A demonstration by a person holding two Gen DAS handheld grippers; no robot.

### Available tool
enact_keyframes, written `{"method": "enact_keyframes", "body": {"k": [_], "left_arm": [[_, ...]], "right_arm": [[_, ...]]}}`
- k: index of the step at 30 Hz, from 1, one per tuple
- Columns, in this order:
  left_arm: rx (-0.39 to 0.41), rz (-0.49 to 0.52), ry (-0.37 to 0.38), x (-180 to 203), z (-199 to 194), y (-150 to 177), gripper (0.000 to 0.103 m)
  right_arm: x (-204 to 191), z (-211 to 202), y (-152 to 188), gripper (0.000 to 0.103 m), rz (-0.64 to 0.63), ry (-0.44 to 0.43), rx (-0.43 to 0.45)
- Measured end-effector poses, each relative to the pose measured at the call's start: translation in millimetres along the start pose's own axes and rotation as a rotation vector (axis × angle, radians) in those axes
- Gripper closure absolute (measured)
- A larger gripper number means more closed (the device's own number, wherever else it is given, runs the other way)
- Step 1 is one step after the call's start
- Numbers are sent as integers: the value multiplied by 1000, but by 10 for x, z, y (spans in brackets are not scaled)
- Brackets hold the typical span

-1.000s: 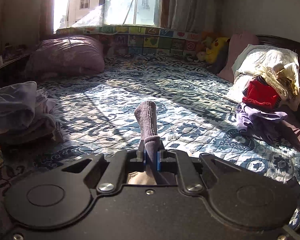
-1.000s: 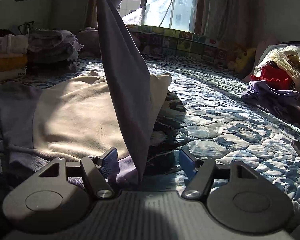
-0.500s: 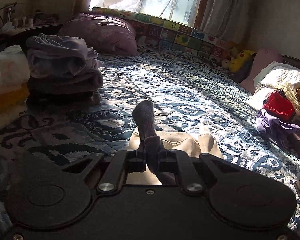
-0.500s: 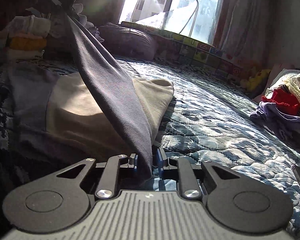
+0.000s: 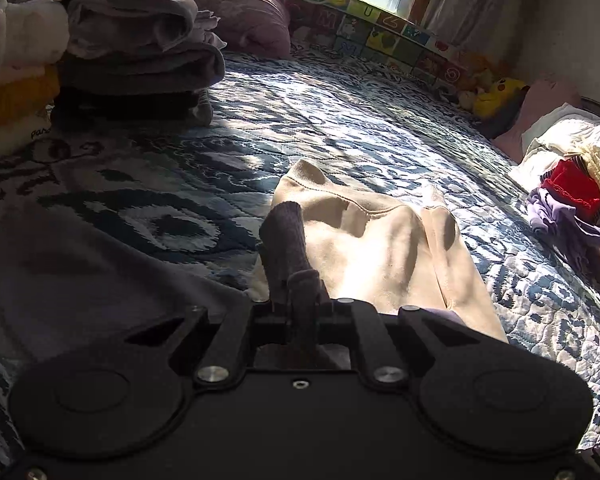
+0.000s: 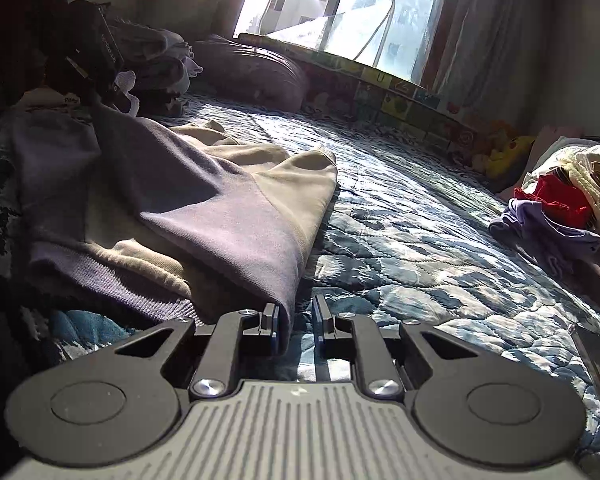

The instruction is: Fold clothes

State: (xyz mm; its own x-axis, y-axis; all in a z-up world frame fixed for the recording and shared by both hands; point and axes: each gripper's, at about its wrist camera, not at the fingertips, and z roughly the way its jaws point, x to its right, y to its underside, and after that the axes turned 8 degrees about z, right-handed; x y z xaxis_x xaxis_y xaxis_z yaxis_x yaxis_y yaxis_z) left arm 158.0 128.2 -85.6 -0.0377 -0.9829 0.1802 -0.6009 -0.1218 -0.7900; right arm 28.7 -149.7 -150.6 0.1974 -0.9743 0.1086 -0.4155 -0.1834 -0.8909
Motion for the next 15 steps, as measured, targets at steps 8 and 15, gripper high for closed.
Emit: {"method": "enact_keyframes", "body": {"k": [8,15], "left_arm": [[15,-3,31,-28,-30,13,95],[56,-8,39,-80,-143,37,95]], "right_arm": [[-74,-164,-3,58,-67,-19,77],[-73,-26,27,83,-75,9,-23]]}}
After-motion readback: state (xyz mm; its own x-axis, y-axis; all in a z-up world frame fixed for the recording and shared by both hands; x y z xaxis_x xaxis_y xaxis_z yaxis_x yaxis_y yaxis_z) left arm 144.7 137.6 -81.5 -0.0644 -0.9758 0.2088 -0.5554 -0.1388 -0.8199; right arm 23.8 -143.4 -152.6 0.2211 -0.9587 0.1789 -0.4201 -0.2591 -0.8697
